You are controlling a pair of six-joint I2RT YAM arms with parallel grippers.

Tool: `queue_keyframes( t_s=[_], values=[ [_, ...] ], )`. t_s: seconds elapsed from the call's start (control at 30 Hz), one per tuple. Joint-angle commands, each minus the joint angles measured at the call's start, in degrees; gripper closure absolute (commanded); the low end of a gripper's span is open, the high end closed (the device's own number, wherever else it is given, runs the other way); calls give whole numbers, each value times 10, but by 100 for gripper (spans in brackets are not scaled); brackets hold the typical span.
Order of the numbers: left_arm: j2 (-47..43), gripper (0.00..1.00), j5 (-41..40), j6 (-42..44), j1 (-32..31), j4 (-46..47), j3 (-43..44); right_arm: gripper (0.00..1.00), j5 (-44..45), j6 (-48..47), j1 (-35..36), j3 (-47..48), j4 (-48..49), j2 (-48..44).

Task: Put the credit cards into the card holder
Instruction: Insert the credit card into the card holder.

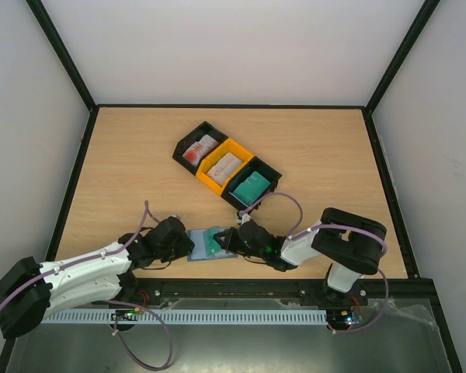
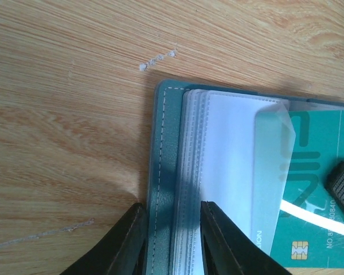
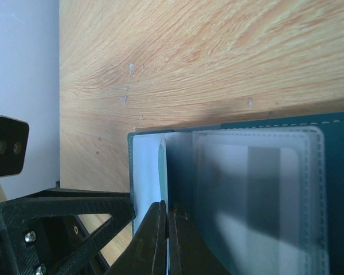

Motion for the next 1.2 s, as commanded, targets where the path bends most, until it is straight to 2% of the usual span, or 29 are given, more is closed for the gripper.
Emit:
queue_keyframes(
  t_s=[0.0, 0.2, 0.43, 0.63, 0.7, 0.73, 0.8, 0.9, 0.97, 1.17],
  values=[
    [7, 72, 12, 4, -3, -6, -15, 98, 32, -3, 3, -8, 39, 11],
    [8, 72, 19, 3, -3, 2, -17, 98, 23, 15, 9, -14, 81, 36],
    [-3, 72, 43, -5, -3, 32, -30, 98, 24, 20, 27, -5, 79, 49],
    [-19, 72, 57, 1, -3, 47, -36, 98, 38, 15, 28, -11, 55, 22],
    [-22, 72, 54, 1, -3, 43, -34, 98, 52, 9, 28, -6, 19, 0],
    [-24, 72, 54, 2, -3, 42, -34, 95, 59, 2, 28, -2, -7, -12],
    [-25, 72, 55, 3, -3, 43, -34, 80, 70, -6, 28, 3, -55, -35],
    [-23, 71, 60, 11, -3, 54, -33, 65, 75, -20, 28, 20, -113, -52],
    [-15, 70, 78, 29, -3, 76, -31, 61, 70, -23, 28, 31, -135, -48],
    [26, 70, 98, 54, -4, 89, -15, 63, 77, -46, 52, 98, -229, -19]
  ],
)
